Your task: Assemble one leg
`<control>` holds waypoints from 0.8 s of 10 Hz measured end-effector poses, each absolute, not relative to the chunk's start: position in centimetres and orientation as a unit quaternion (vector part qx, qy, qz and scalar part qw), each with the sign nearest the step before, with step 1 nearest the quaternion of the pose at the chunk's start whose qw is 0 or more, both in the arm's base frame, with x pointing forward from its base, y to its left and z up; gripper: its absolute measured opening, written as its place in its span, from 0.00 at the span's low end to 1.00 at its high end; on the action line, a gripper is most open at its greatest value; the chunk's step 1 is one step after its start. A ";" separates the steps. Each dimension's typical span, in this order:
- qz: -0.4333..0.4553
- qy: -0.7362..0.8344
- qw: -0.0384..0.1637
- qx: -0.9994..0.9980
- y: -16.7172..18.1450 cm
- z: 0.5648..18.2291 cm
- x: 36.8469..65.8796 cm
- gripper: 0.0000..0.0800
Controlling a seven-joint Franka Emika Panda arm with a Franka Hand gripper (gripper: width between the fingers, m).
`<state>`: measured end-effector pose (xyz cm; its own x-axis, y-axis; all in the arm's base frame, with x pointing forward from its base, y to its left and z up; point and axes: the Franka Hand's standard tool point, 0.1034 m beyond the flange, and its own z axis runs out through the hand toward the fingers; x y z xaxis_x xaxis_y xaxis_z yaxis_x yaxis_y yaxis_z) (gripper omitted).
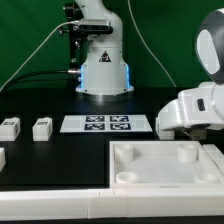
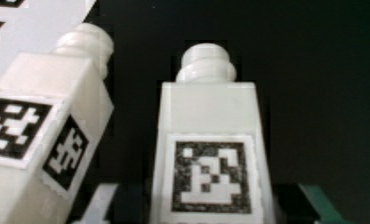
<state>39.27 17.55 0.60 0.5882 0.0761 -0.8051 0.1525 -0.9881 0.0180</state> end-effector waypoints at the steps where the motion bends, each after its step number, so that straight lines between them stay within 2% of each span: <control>1: -0.449 0.065 0.043 0.890 17.5 0.7 39.3 0.37; 2: -0.446 0.065 0.044 0.891 17.5 1.0 39.5 0.37; 7: -0.416 0.068 0.063 0.905 16.0 5.6 40.1 0.37; 8: -0.396 0.069 0.058 0.914 16.2 5.2 40.3 0.37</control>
Offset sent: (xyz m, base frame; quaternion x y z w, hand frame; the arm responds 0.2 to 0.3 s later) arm -0.0051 -0.0250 0.0426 -0.0536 0.0174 0.0200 0.9982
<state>40.34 16.24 5.16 0.6764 0.0803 -0.7322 0.1721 -0.9838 0.0511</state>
